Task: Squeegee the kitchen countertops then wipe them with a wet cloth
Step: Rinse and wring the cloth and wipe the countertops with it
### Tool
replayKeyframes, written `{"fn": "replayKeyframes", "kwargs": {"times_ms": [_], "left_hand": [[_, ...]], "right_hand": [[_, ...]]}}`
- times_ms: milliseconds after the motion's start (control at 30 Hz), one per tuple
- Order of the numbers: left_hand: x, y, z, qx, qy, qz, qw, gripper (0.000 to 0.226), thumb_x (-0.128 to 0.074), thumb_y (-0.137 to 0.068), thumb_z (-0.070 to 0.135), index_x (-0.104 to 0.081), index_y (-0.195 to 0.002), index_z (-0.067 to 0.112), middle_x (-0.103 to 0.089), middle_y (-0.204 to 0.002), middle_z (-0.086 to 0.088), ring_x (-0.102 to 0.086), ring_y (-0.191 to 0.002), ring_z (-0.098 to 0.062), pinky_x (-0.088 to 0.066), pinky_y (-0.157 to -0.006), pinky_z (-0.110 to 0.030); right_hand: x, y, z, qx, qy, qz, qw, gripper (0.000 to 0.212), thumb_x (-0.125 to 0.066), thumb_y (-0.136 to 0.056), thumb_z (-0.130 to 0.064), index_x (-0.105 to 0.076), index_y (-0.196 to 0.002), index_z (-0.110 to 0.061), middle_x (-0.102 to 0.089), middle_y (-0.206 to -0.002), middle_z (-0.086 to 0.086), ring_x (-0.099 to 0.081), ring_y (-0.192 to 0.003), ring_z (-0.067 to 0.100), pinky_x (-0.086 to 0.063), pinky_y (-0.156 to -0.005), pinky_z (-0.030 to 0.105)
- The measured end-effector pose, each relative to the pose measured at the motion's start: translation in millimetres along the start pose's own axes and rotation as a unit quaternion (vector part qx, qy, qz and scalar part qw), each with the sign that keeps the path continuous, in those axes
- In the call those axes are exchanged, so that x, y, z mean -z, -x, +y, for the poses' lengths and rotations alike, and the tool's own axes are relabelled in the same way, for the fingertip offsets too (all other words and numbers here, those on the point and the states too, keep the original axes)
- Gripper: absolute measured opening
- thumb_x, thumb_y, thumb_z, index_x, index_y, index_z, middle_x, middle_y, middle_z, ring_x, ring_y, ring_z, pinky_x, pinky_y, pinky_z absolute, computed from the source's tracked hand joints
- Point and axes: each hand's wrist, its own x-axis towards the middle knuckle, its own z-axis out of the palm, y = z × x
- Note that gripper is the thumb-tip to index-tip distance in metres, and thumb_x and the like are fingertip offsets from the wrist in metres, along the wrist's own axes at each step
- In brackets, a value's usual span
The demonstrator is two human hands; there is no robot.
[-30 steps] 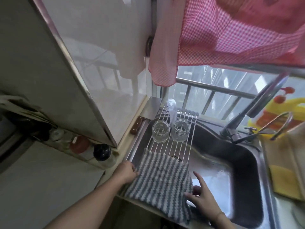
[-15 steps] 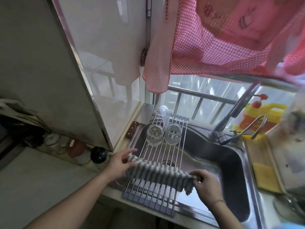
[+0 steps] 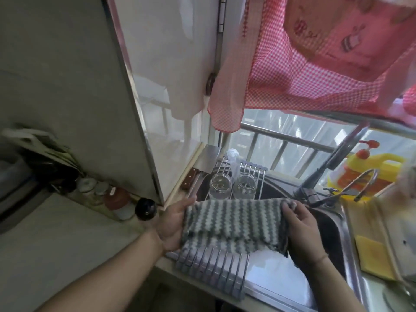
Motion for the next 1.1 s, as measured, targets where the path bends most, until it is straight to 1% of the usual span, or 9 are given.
{"fn": "replayKeyframes", "kwargs": {"times_ms": [200, 367, 500, 567, 633, 700, 800, 900, 1100], "left_hand": [[0, 5, -9, -0.061, 0.053, 0.067, 0.994, 0.046, -0.043, -0.093, 0.035, -0.057, -0.129, 0.009, -0.051, -0.137, -0.024, -0.049, -0.123, -0.036, -0.027, -0.112, -0.057], [11, 31, -13, -0.053, 0.112, 0.013, 0.992, 0.076, -0.041, -0.093, 0.062, -0.047, -0.137, 0.001, -0.047, -0.136, -0.028, -0.042, -0.129, -0.039, -0.023, -0.115, -0.052], [45, 72, -22, -0.083, 0.064, 0.048, 0.993, 0.048, -0.065, -0.081, 0.014, -0.059, -0.126, 0.0, -0.057, -0.127, -0.026, -0.059, -0.112, -0.035, -0.042, -0.104, -0.046], [64, 94, -32, -0.08, 0.026, 0.062, 0.995, 0.049, -0.055, -0.08, -0.004, -0.058, -0.128, 0.006, -0.057, -0.128, -0.024, -0.057, -0.116, -0.036, -0.041, -0.104, -0.049], [82, 115, -41, -0.056, -0.012, 0.082, 0.995, 0.058, -0.056, -0.079, -0.008, -0.05, -0.135, 0.005, -0.05, -0.135, -0.027, -0.048, -0.124, -0.04, -0.035, -0.109, -0.053], [103, 134, -48, -0.016, -0.064, 0.125, 0.99, 0.057, -0.061, -0.077, -0.006, -0.051, -0.132, -0.001, -0.051, -0.134, -0.028, -0.051, -0.122, -0.038, -0.038, -0.107, -0.05], [130, 164, -53, 0.025, -0.106, 0.219, 0.97, 0.049, -0.065, -0.076, -0.003, -0.058, -0.124, 0.0, -0.061, -0.125, -0.02, -0.061, -0.109, -0.028, -0.049, -0.094, -0.038], [153, 182, -48, -0.004, -0.079, 0.302, 0.95, 0.036, -0.059, -0.083, -0.011, -0.063, -0.117, 0.0, -0.066, -0.115, -0.018, -0.065, -0.101, -0.028, -0.053, -0.088, -0.035], [180, 170, 20, -0.084, -0.081, 0.426, 0.897, 0.034, -0.04, -0.088, -0.012, -0.066, -0.078, 0.007, -0.068, -0.088, -0.014, -0.065, -0.074, -0.022, -0.051, -0.067, -0.027]], "right_hand": [[-37, 3, -12, 0.053, 0.257, 0.01, 0.965, 0.004, -0.064, -0.09, -0.02, -0.068, -0.089, -0.022, -0.072, -0.083, 0.004, -0.07, -0.083, 0.026, -0.058, -0.079, 0.05], [-128, 79, -19, 0.202, 0.44, -0.253, 0.838, 0.041, -0.052, -0.088, -0.054, -0.062, -0.123, -0.035, -0.068, -0.104, -0.02, -0.064, -0.097, -0.002, -0.051, -0.088, 0.022], [-127, 82, 22, 0.158, 0.306, -0.111, 0.932, 0.033, -0.064, -0.084, -0.054, -0.068, -0.107, -0.031, -0.071, -0.105, -0.012, -0.066, -0.097, 0.009, -0.055, -0.085, 0.037], [-131, 79, 51, -0.081, 0.199, -0.228, 0.95, 0.042, -0.07, -0.078, -0.042, -0.065, -0.115, -0.023, -0.07, -0.114, 0.002, -0.067, -0.102, 0.019, -0.055, -0.084, 0.039], [-139, 83, 78, -0.269, 0.086, -0.321, 0.904, 0.035, -0.065, -0.08, -0.024, -0.068, -0.11, -0.007, -0.071, -0.105, 0.02, -0.07, -0.089, 0.028, -0.058, -0.068, 0.034], [-147, 85, 96, -0.26, 0.101, -0.374, 0.885, 0.029, -0.062, -0.085, -0.012, -0.066, -0.11, 0.002, -0.071, -0.097, 0.028, -0.068, -0.081, 0.029, -0.057, -0.062, 0.029], [-164, 92, 115, -0.207, 0.151, -0.392, 0.884, 0.051, -0.08, -0.073, -0.036, -0.064, -0.112, -0.008, -0.069, -0.088, 0.031, -0.064, -0.069, 0.03, -0.052, -0.054, 0.032], [-186, 95, 128, -0.224, 0.119, -0.398, 0.882, 0.023, -0.063, -0.089, -0.002, -0.059, -0.111, -0.005, -0.062, -0.071, 0.035, -0.061, -0.049, 0.029, -0.051, -0.045, 0.03], [-242, 81, 139, -0.077, 0.14, -0.404, 0.9, 0.022, -0.067, -0.083, 0.003, -0.074, -0.09, -0.016, -0.074, -0.094, 0.004, -0.066, -0.081, 0.019, -0.056, -0.075, 0.039]]}}
